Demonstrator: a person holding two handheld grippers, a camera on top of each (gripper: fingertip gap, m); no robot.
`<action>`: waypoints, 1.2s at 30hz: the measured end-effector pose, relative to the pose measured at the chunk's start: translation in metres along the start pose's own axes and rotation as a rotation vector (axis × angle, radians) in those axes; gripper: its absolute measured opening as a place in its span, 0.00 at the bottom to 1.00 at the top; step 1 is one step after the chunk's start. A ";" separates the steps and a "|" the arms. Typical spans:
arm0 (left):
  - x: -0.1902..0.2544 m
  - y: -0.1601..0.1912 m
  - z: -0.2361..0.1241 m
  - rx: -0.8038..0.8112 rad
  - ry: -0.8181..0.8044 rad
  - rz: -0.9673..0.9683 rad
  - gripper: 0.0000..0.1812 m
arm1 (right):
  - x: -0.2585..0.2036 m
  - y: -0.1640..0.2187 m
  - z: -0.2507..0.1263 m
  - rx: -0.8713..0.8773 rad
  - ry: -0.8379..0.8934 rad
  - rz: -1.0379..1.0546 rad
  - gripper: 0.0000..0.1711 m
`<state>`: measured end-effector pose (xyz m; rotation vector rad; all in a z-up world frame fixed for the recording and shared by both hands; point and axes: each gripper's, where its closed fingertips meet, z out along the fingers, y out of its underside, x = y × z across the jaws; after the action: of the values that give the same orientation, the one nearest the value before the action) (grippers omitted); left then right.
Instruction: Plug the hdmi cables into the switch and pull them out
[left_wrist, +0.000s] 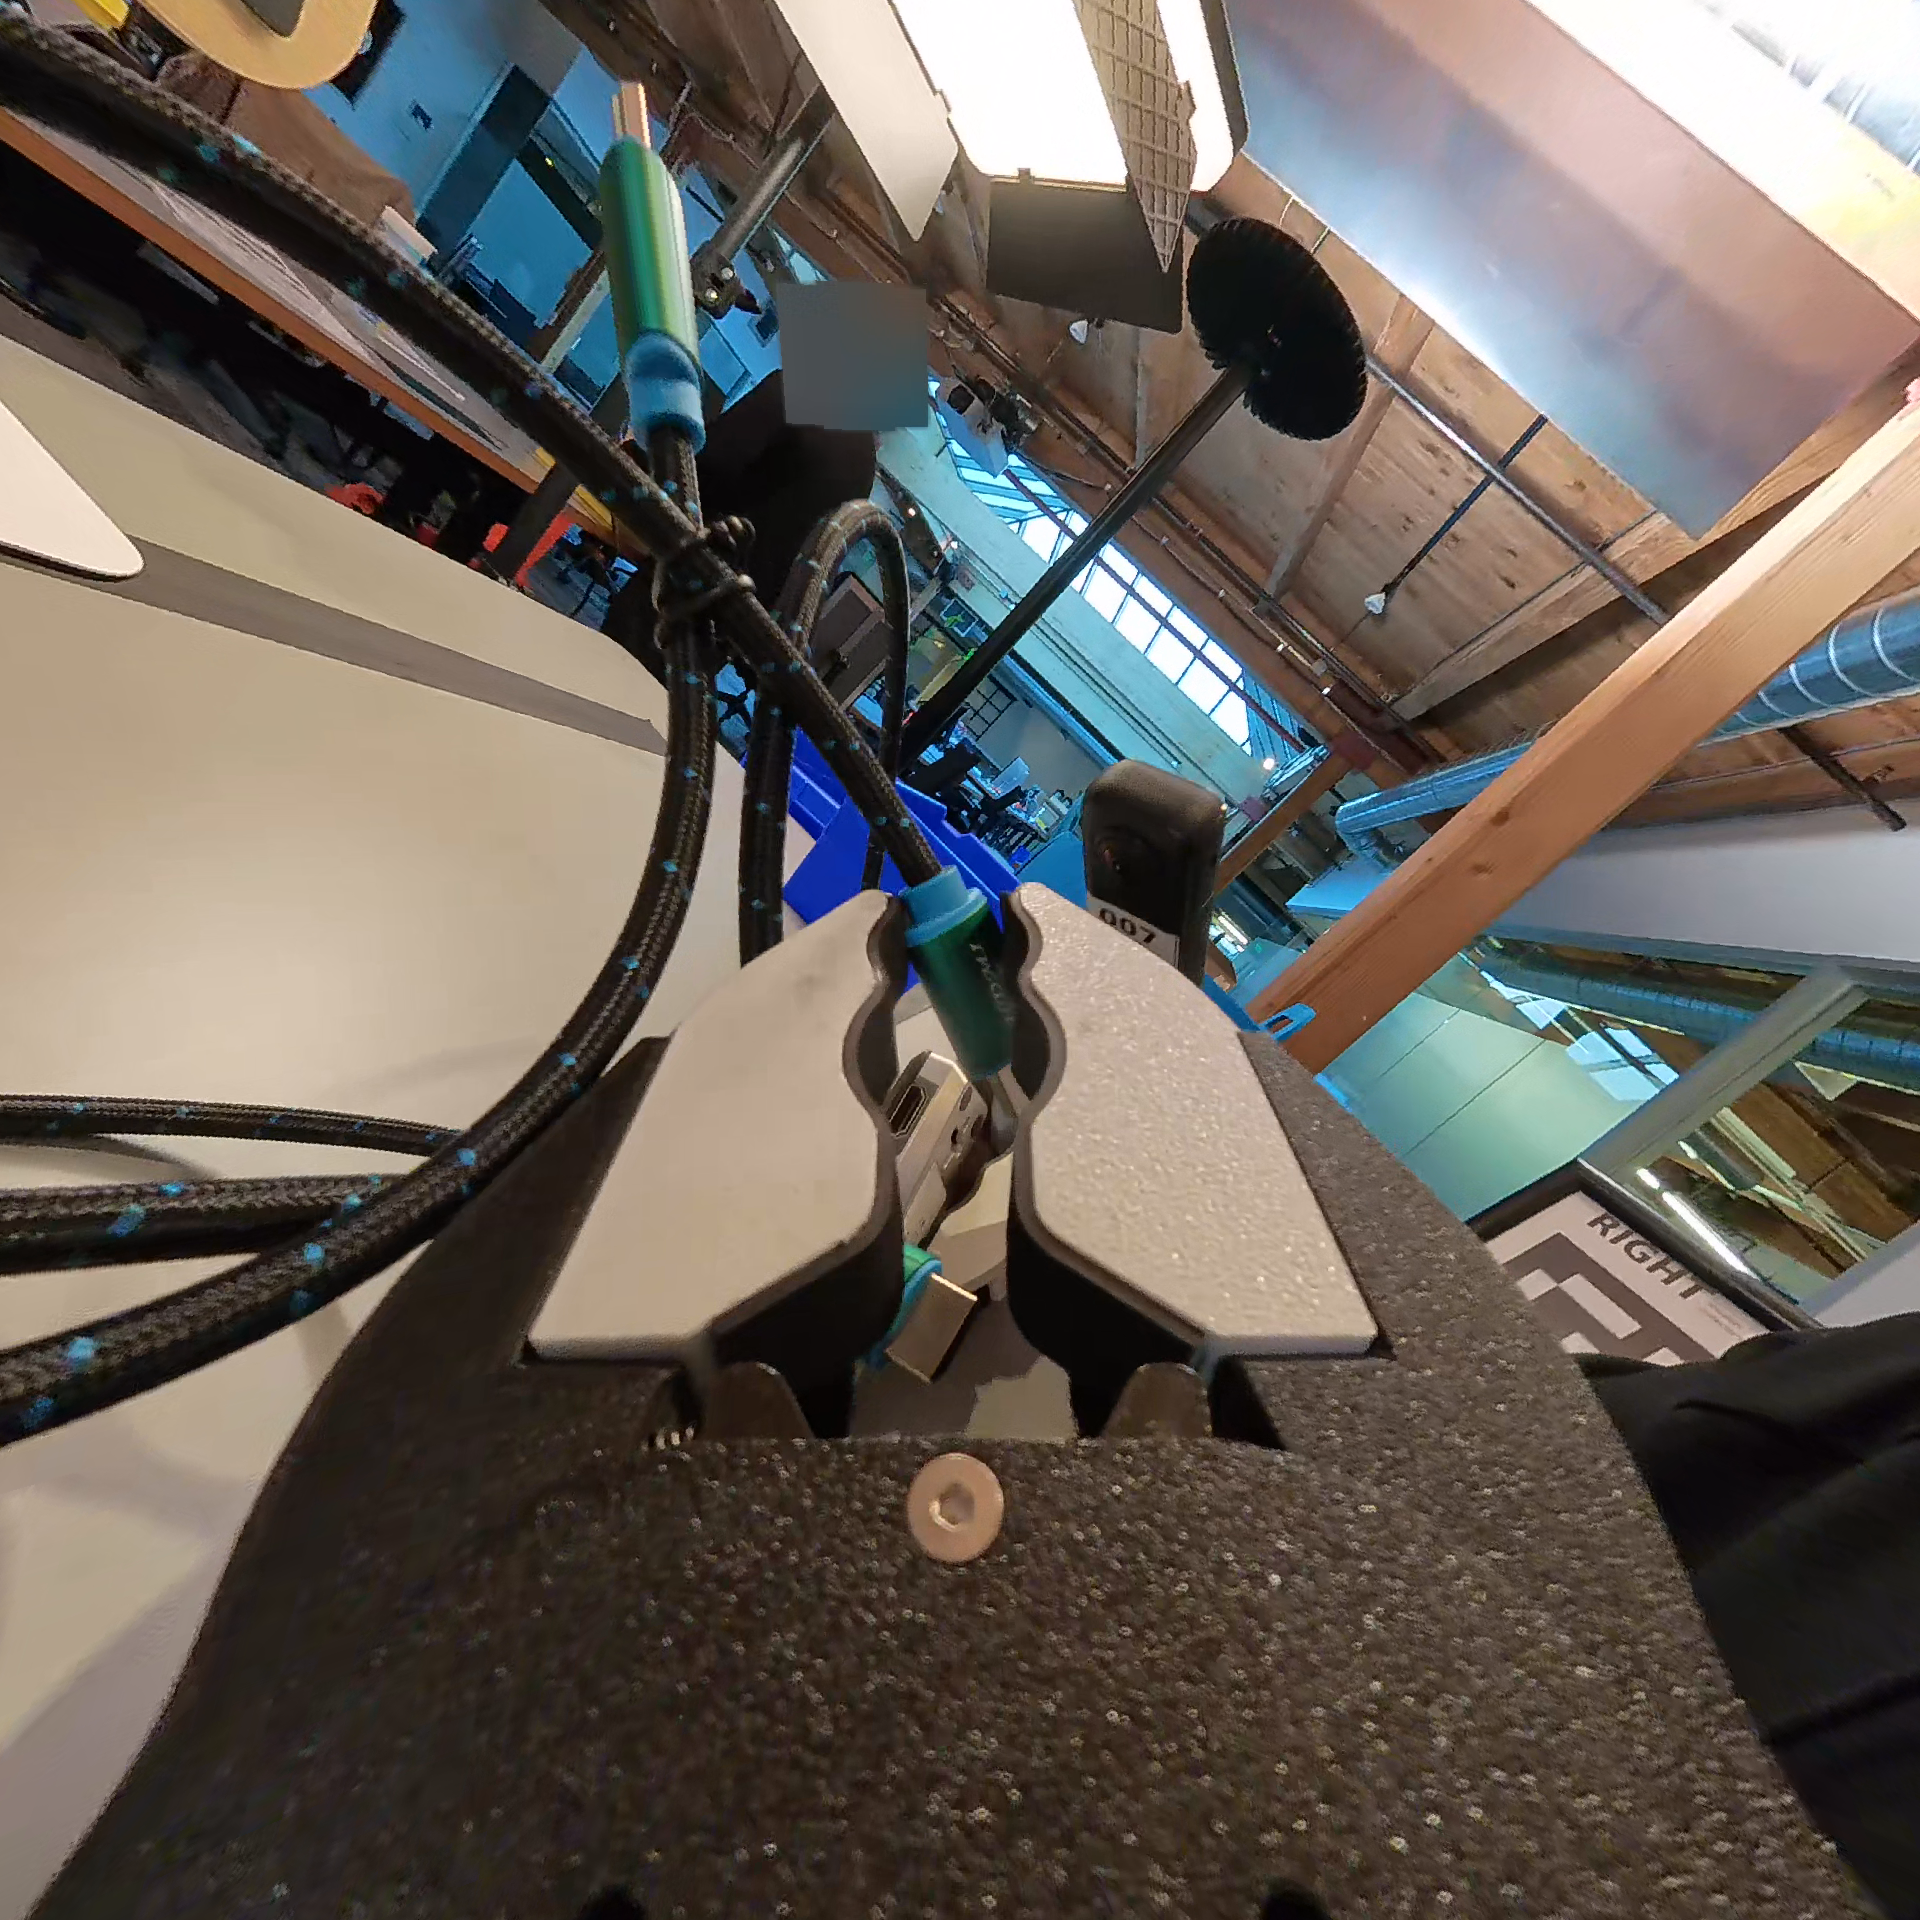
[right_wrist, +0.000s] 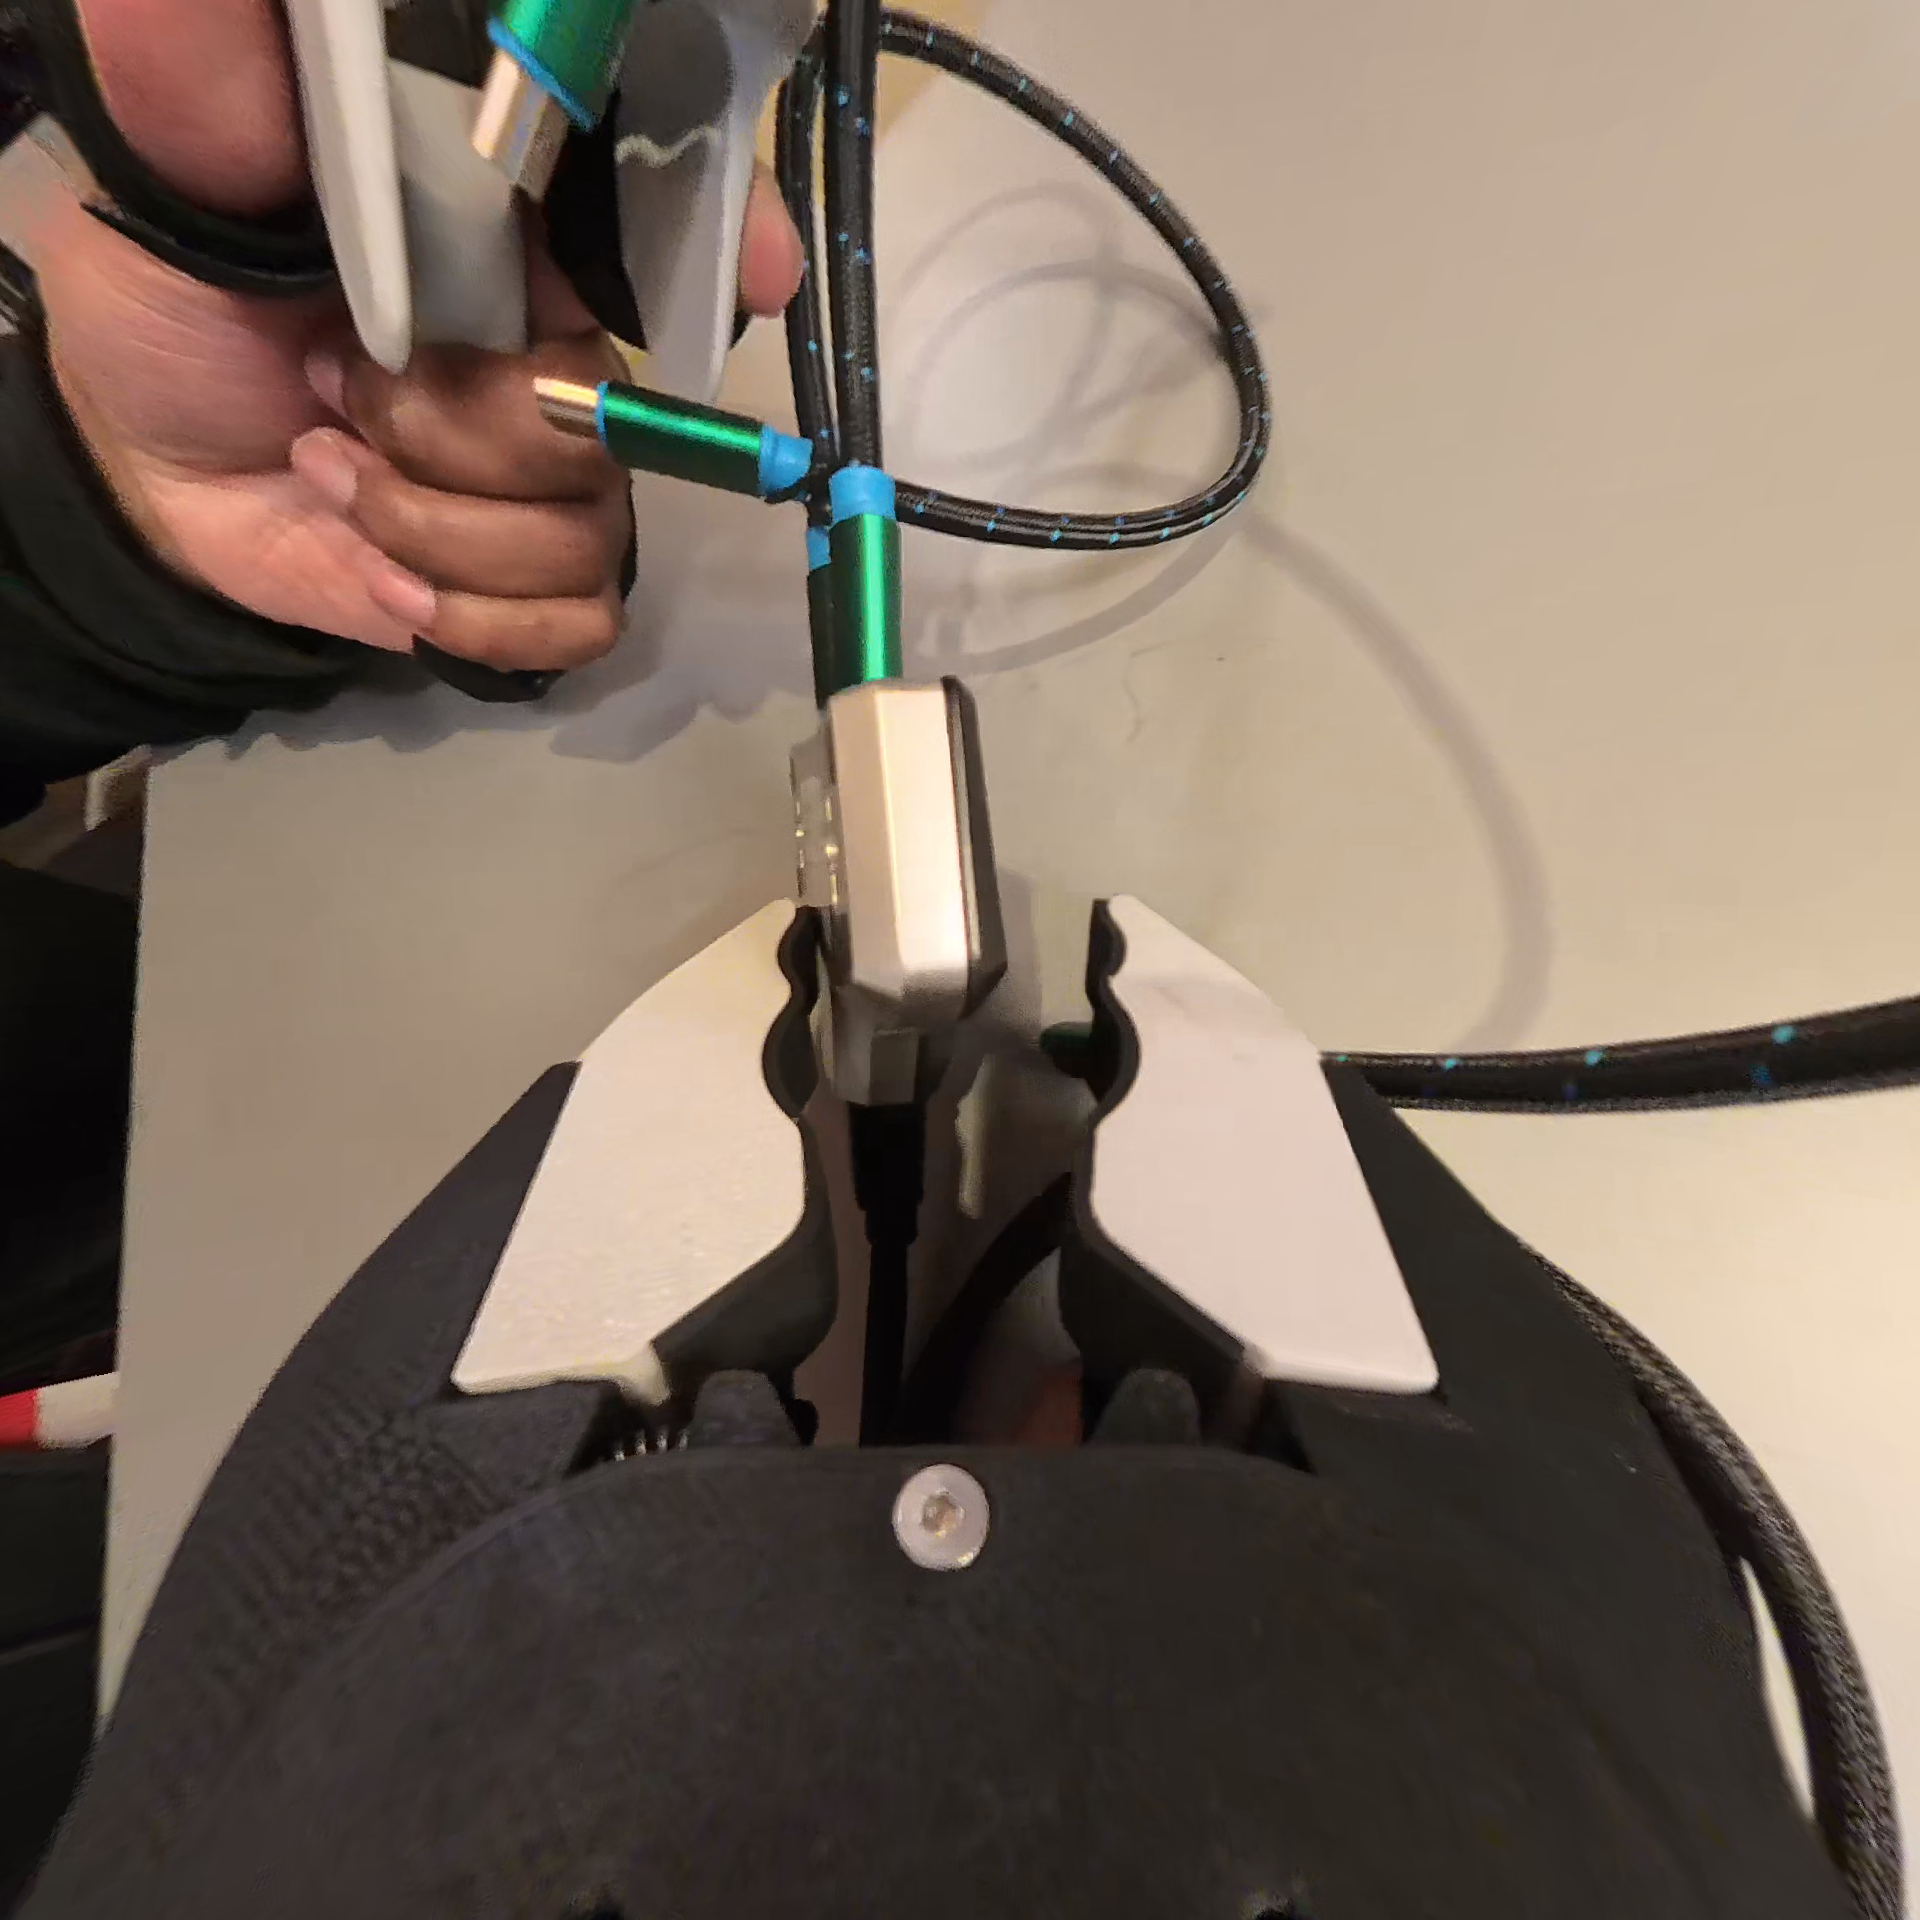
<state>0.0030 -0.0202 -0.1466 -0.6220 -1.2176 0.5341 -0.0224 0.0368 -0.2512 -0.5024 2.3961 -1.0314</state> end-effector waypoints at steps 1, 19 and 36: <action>0.000 0.001 0.000 -0.007 -0.004 0.009 0.09 | 0.003 -0.001 -0.002 0.009 0.018 -0.019 0.30; -0.003 0.024 0.009 -0.090 -0.026 0.057 0.10 | 0.043 -0.016 -0.027 0.134 0.188 -0.053 0.34; 0.014 0.018 0.007 -0.103 -0.014 0.207 0.10 | 0.027 -0.015 -0.053 0.115 0.140 -0.158 0.34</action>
<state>-0.0006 0.0028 -0.1480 -0.8389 -1.2060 0.6530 -0.0720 0.0434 -0.2155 -0.6039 2.4301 -1.3047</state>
